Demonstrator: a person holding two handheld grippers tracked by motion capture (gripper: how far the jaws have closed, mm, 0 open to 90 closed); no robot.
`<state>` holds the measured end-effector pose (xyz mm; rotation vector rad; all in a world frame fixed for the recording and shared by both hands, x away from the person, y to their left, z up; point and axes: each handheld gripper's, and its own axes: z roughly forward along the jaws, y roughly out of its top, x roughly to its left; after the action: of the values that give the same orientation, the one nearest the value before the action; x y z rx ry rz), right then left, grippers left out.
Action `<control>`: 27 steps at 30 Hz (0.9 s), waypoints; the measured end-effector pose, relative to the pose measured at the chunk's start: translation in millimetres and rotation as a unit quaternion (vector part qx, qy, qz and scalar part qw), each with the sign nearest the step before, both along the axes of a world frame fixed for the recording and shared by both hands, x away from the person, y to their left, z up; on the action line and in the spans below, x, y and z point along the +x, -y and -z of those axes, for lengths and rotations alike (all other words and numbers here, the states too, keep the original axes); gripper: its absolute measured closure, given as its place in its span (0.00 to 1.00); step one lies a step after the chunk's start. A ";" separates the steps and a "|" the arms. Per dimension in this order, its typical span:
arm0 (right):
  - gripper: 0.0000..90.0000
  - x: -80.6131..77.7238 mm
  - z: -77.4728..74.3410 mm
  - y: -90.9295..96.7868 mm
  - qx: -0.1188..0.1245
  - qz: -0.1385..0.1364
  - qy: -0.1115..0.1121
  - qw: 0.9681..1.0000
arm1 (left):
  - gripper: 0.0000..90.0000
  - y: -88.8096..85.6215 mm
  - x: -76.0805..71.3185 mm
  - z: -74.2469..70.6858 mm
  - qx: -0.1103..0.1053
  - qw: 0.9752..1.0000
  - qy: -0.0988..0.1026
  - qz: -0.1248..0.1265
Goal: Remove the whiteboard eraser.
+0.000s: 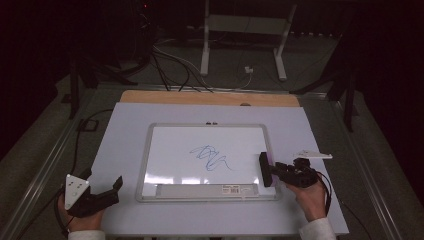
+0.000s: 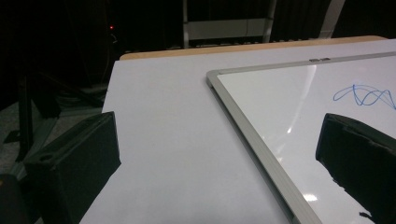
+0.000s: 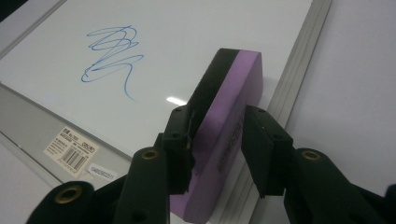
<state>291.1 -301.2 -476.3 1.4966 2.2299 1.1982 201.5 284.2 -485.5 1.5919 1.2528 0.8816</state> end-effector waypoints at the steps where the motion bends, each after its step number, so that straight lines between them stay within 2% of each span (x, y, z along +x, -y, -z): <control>1: 0.71 0.5 0.4 0.2 0.003 0.000 -0.003 1.000 | 0.01 0.2 0.0 0.0 0.001 1.000 0.000 0.000; 13: 0.62 5.2 2.6 1.4 0.019 0.010 -0.028 0.999 | 0.01 2.0 0.9 0.8 0.004 1.000 -0.002 0.001; 21: 0.53 8.7 6.0 -10.3 0.031 -0.003 -0.042 0.999 | 0.01 2.3 0.4 0.3 0.006 1.000 0.000 -0.001; 27: 0.45 12.9 11.5 -16.3 0.044 -0.004 -0.071 0.996 | 0.01 0.7 0.2 0.3 0.005 1.000 0.000 -0.003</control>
<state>303.9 -284.9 -487.8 1.6567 2.3030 1.2445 201.7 283.5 -485.8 1.5976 1.2562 0.8923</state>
